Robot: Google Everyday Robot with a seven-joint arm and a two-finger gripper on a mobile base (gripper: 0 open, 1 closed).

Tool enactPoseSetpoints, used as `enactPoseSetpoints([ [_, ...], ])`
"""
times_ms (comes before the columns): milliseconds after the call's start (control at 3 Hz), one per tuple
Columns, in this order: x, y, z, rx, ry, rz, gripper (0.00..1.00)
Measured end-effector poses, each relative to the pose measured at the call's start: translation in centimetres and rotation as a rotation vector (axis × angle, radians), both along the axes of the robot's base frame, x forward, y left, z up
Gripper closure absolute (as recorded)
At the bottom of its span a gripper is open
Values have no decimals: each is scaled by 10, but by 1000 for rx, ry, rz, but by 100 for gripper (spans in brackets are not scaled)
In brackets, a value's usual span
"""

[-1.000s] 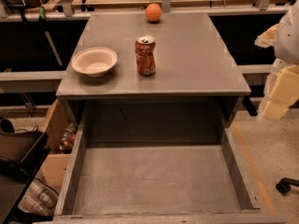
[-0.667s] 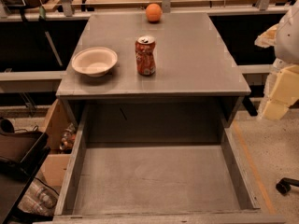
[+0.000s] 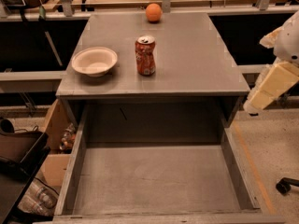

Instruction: Place coke can into top drawer

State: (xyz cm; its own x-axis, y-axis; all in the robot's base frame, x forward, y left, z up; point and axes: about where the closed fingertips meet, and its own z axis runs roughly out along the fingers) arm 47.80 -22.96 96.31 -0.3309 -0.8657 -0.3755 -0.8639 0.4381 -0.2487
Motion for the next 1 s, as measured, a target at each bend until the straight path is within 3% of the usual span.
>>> enactPoseSetpoints([
  [333, 46, -15, 3, 138, -85, -115, 0],
  [667, 97, -13, 11, 296, -166, -145, 0],
  [1000, 124, -13, 36, 361, -196, -174, 0],
])
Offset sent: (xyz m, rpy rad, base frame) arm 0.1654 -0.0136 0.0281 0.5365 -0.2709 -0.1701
